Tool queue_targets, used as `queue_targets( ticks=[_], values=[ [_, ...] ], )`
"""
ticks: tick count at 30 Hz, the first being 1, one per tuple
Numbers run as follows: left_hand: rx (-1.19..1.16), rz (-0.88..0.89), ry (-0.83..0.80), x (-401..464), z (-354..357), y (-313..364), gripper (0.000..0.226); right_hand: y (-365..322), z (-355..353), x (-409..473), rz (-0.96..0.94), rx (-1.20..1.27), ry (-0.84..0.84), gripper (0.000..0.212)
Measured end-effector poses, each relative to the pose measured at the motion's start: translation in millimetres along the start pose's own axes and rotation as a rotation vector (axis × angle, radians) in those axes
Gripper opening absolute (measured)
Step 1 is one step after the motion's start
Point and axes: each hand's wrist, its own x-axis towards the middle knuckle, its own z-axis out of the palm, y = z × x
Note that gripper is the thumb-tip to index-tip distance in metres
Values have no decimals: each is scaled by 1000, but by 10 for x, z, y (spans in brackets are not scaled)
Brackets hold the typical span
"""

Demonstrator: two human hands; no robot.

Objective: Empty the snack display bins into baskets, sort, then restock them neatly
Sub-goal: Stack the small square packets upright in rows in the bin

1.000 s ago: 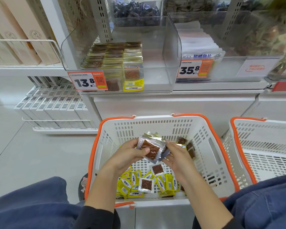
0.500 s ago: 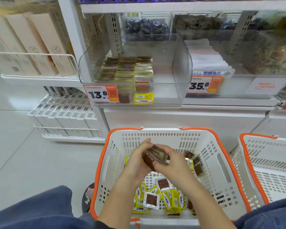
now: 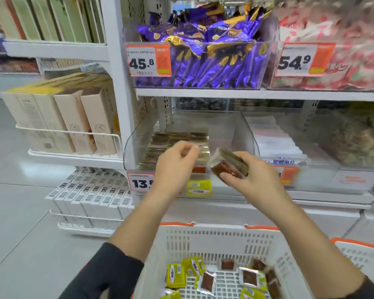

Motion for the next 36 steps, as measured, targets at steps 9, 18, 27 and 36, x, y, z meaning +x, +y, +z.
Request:
queue_targets(
  ticks=[9,18,27,36],
  values=[
    [835,1,-825,906,327,-243,29,208,-231,647,-17,-213,-92,43],
    [1006,-234,-1219,1205,606,-241,36,313,13,874,-66,-297,-303,47],
    [1194,93,-1176,1202,577,-315,41,346,111,907,-85,-413,-398,38],
    [1012,123,-1041,1226,471,-316,20,380,222,914,-84,-503,-506,32]
  ],
)
